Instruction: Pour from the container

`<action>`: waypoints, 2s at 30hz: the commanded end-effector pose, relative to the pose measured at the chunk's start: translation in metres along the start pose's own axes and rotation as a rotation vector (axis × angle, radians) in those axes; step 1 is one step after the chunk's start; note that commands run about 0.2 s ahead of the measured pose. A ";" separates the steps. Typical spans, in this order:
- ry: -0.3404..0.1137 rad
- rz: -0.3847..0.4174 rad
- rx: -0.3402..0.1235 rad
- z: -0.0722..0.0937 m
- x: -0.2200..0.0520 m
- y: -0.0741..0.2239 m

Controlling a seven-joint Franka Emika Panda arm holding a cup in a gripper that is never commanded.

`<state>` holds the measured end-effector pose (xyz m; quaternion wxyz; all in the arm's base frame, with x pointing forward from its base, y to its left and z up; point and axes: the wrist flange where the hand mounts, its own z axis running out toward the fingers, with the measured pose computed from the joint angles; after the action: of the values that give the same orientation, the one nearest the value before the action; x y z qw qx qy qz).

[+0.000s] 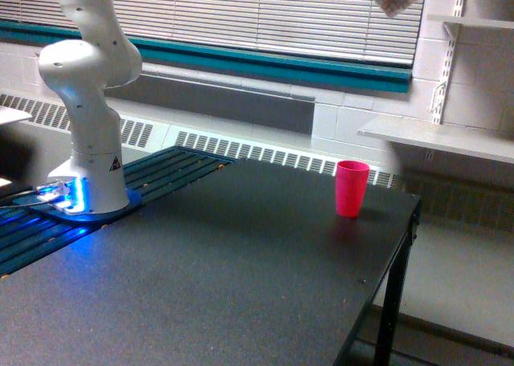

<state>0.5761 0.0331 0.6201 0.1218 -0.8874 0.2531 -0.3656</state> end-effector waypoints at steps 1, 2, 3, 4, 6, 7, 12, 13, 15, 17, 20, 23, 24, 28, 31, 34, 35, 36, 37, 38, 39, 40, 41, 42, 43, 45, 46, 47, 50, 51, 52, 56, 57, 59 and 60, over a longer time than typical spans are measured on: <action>-0.028 -0.122 0.028 0.007 -0.035 -0.028; -0.034 -0.130 0.031 0.009 -0.039 -0.029; -0.042 -0.140 0.031 0.011 -0.045 -0.031; -0.049 -0.150 0.031 0.013 -0.050 -0.032; -0.064 -0.166 0.038 0.017 -0.060 -0.034; -0.070 -0.169 0.040 0.019 -0.065 -0.034; -0.090 -0.210 0.039 0.027 -0.092 -0.036; -0.099 -0.215 0.037 0.030 -0.099 -0.035; -0.127 -0.223 0.039 0.036 -0.109 -0.032; -0.143 -0.236 0.033 0.042 -0.121 -0.029; -0.170 -0.255 0.026 0.049 -0.137 -0.028; -0.200 -0.280 0.016 0.058 -0.154 -0.027; -0.211 -0.284 0.016 0.060 -0.158 -0.025; -0.235 -0.312 0.005 0.069 -0.178 -0.024; -0.261 -0.330 -0.007 0.075 -0.194 -0.021; -0.289 -0.347 -0.015 0.082 -0.209 -0.020; -0.294 -0.356 -0.017 0.084 -0.215 -0.021; -0.299 -0.362 -0.018 0.085 -0.219 -0.021; -0.306 -0.363 -0.019 0.087 -0.223 -0.020; -0.310 -0.363 -0.021 0.089 -0.226 -0.019; -0.314 -0.366 -0.024 0.090 -0.231 -0.018; -0.321 -0.372 -0.026 0.091 -0.235 -0.018; -0.329 -0.377 -0.029 0.093 -0.240 -0.017; -0.336 -0.377 -0.032 0.095 -0.243 -0.016; -0.346 -0.376 -0.035 0.097 -0.247 -0.014; -0.361 -0.386 -0.043 0.100 -0.255 -0.013; -0.365 -0.391 -0.046 0.102 -0.259 -0.013; -0.370 -0.399 -0.051 0.103 -0.263 -0.014; -0.393 -0.399 -0.057 0.109 -0.273 -0.012; -0.400 -0.397 -0.061 0.111 -0.276 -0.010; -0.408 -0.401 -0.066 0.113 -0.280 -0.009; -0.436 -0.414 -0.084 0.121 -0.292 -0.007; -0.443 -0.422 -0.089 0.122 -0.296 -0.008; -0.455 -0.430 -0.091 0.126 -0.300 -0.008; -0.458 -0.431 -0.095 0.127 -0.302 -0.009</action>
<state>0.4900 0.1969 0.3663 0.0575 -0.9822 0.0445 -0.1731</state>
